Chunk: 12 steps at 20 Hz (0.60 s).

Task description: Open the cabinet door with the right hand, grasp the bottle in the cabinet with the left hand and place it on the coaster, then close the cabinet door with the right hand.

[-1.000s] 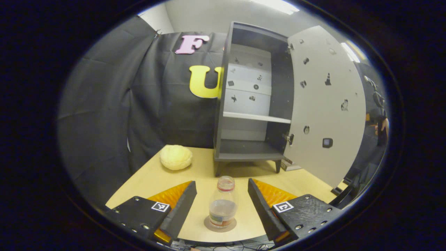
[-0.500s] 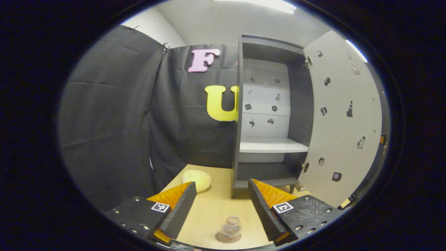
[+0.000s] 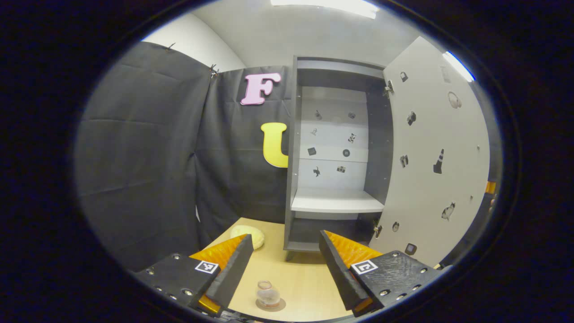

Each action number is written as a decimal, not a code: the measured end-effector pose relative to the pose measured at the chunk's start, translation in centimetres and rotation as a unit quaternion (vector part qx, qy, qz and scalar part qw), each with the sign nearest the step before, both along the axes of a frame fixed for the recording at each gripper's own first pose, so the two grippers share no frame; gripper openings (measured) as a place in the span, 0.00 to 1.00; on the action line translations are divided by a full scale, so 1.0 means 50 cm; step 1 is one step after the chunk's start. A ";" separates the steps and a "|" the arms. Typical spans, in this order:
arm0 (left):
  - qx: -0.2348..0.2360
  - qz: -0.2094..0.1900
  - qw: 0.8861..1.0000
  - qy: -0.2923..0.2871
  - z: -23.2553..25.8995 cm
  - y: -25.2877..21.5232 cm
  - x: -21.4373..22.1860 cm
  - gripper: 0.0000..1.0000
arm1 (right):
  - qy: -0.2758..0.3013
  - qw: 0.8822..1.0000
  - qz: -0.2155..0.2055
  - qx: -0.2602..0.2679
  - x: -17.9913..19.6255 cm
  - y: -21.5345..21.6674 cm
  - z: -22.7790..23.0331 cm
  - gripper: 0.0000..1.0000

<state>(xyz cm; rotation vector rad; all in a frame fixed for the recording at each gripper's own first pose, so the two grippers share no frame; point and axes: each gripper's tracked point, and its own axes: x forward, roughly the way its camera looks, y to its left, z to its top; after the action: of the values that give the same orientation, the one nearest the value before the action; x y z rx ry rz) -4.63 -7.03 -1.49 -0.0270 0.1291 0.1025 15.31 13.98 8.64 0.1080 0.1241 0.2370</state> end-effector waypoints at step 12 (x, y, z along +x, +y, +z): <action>0.032 0.052 0.998 0.000 0.017 0.008 -0.074 0.88 | -0.007 0.996 0.082 0.021 -0.053 0.068 0.032 0.97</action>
<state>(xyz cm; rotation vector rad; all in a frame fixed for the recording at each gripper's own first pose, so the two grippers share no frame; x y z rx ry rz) -8.34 -6.64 -0.61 0.0293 0.1236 0.2110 12.63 17.40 10.26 0.1377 0.1152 0.4039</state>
